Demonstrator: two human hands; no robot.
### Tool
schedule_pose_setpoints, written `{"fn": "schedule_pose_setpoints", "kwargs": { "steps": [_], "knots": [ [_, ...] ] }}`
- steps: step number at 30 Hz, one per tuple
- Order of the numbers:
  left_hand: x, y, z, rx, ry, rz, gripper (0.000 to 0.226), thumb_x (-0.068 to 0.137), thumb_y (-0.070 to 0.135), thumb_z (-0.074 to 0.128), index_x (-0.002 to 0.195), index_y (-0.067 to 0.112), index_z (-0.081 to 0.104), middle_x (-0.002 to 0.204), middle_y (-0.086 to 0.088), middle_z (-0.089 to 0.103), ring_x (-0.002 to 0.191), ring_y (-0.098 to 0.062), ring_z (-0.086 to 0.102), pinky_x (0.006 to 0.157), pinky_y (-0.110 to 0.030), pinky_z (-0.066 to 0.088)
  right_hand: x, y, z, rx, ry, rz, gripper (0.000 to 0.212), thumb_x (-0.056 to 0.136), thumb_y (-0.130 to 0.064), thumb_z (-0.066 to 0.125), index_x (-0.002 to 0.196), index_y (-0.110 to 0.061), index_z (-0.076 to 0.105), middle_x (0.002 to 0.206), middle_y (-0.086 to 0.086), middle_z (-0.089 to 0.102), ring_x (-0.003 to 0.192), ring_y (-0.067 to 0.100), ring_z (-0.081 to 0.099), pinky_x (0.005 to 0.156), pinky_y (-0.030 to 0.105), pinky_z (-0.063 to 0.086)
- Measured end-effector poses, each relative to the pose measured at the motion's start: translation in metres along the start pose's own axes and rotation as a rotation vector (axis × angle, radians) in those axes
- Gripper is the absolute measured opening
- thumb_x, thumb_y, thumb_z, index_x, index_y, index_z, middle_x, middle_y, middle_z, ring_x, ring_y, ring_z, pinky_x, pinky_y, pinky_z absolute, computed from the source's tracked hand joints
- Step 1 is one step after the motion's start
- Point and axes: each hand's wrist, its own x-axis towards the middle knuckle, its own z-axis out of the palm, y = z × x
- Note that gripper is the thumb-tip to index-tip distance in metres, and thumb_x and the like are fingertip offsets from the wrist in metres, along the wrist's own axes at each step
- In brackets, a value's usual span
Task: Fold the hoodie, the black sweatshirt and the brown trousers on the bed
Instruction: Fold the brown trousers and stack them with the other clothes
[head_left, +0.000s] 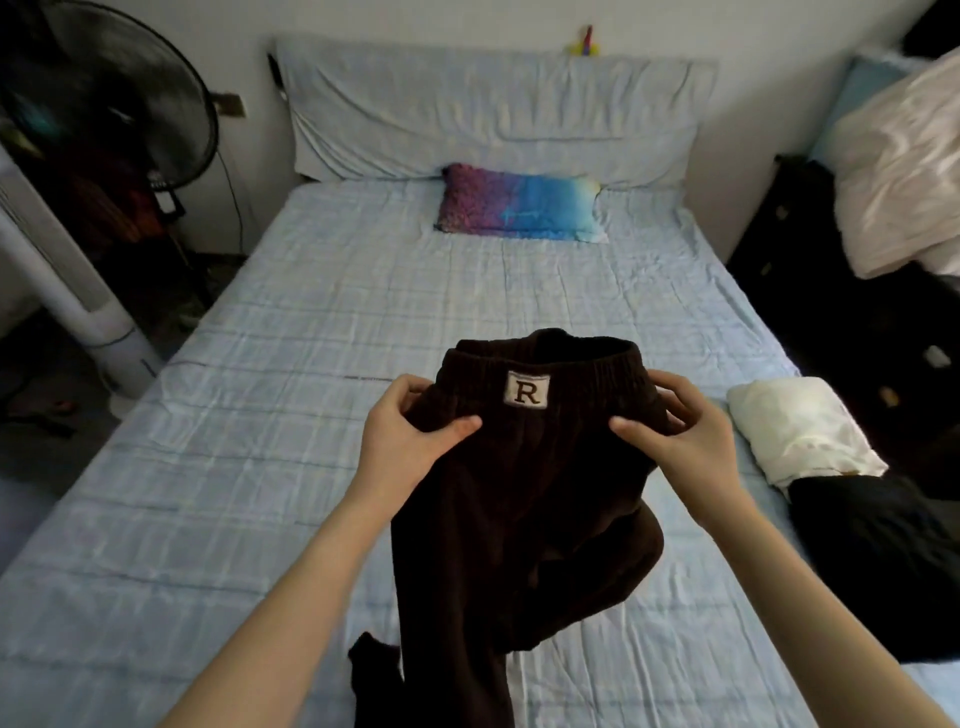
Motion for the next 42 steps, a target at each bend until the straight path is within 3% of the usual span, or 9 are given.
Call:
{"fn": "schedule_pose_setpoints", "kwargs": {
  "steps": [9, 16, 20, 23, 26, 30, 35, 38, 42],
  "knots": [
    [0.026, 0.125, -0.042, -0.034, 0.059, 0.324, 0.042, 0.059, 0.029, 0.092, 0.086, 0.037, 0.06, 0.086, 0.018, 0.067, 0.08, 0.014, 0.062, 0.067, -0.001, 0.042, -0.031, -0.127, -0.001, -0.038, 0.368, -0.271, 0.054, 0.065, -0.023, 0.093, 0.11, -0.033, 0.064, 0.104, -0.009, 0.07, 0.099, 0.008, 0.067, 0.089, 0.033, 0.058],
    [0.0, 0.158, -0.068, -0.062, 0.065, 0.418, 0.052, 0.058, 0.037, 0.092, 0.095, 0.032, 0.056, 0.09, 0.02, 0.063, 0.086, 0.016, 0.057, 0.069, -0.001, 0.041, -0.066, -0.167, -0.002, -0.124, 0.492, -0.419, 0.061, 0.063, -0.031, 0.093, 0.115, -0.029, 0.062, 0.106, -0.004, 0.069, 0.099, 0.013, 0.067, 0.09, 0.037, 0.057],
    [-0.014, 0.149, -0.079, -0.067, 0.055, 0.403, 0.053, 0.058, 0.036, 0.092, 0.094, 0.032, 0.053, 0.09, 0.019, 0.062, 0.085, 0.015, 0.057, 0.066, -0.002, 0.041, -0.084, -0.171, 0.003, -0.16, 0.527, -0.467, 0.062, 0.06, -0.035, 0.093, 0.114, -0.035, 0.062, 0.101, -0.011, 0.068, 0.096, 0.007, 0.066, 0.087, 0.024, 0.055],
    [-0.019, 0.14, -0.083, -0.066, 0.052, 0.365, 0.056, 0.057, 0.04, 0.092, 0.094, 0.035, 0.05, 0.094, 0.017, 0.063, 0.086, 0.008, 0.06, 0.07, -0.011, 0.046, -0.09, -0.172, 0.007, -0.219, 0.533, -0.465, 0.062, 0.06, -0.037, 0.092, 0.113, -0.039, 0.061, 0.098, -0.016, 0.067, 0.093, 0.002, 0.064, 0.082, 0.012, 0.049],
    [-0.02, 0.123, -0.082, -0.025, 0.034, 0.355, 0.056, 0.056, 0.043, 0.091, 0.092, 0.04, 0.047, 0.096, 0.016, 0.061, 0.088, 0.007, 0.059, 0.069, -0.011, 0.044, -0.091, -0.154, 0.013, -0.221, 0.517, -0.395, 0.06, 0.063, -0.031, 0.093, 0.113, -0.038, 0.06, 0.101, -0.014, 0.066, 0.095, 0.003, 0.063, 0.082, 0.014, 0.05],
    [-0.02, 0.075, -0.066, 0.081, -0.004, 0.287, 0.058, 0.058, 0.04, 0.091, 0.096, 0.032, 0.047, 0.099, 0.009, 0.059, 0.09, -0.002, 0.058, 0.069, -0.013, 0.04, -0.085, -0.102, 0.026, -0.217, 0.432, -0.241, 0.058, 0.064, -0.027, 0.092, 0.106, -0.046, 0.057, 0.101, -0.019, 0.063, 0.093, -0.012, 0.057, 0.073, 0.002, 0.043],
    [-0.013, -0.005, -0.03, 0.194, -0.02, 0.116, 0.059, 0.059, 0.037, 0.091, 0.095, 0.036, 0.045, 0.1, 0.013, 0.055, 0.095, -0.007, 0.056, 0.077, -0.023, 0.047, -0.059, -0.01, 0.037, -0.221, 0.318, -0.022, 0.058, 0.062, -0.03, 0.092, 0.104, -0.047, 0.057, 0.099, -0.028, 0.063, 0.092, -0.009, 0.059, 0.074, 0.013, 0.044],
    [0.001, -0.049, -0.001, 0.294, -0.009, 0.033, 0.061, 0.059, 0.035, 0.092, 0.098, 0.033, 0.045, 0.102, 0.011, 0.053, 0.099, -0.012, 0.054, 0.084, -0.03, 0.049, -0.031, 0.05, 0.041, -0.216, 0.254, 0.101, 0.058, 0.062, -0.031, 0.093, 0.104, -0.047, 0.057, 0.098, -0.02, 0.065, 0.092, -0.009, 0.059, 0.074, 0.019, 0.046],
    [0.044, -0.108, 0.045, 0.398, 0.025, -0.069, 0.065, 0.057, 0.035, 0.093, 0.1, 0.028, 0.044, 0.104, 0.004, 0.051, 0.102, -0.019, 0.049, 0.082, -0.029, 0.043, 0.024, 0.121, 0.049, -0.216, 0.166, 0.221, 0.057, 0.064, -0.028, 0.093, 0.103, -0.048, 0.056, 0.1, -0.015, 0.065, 0.09, -0.011, 0.059, 0.067, 0.01, 0.048]
  ]
}}
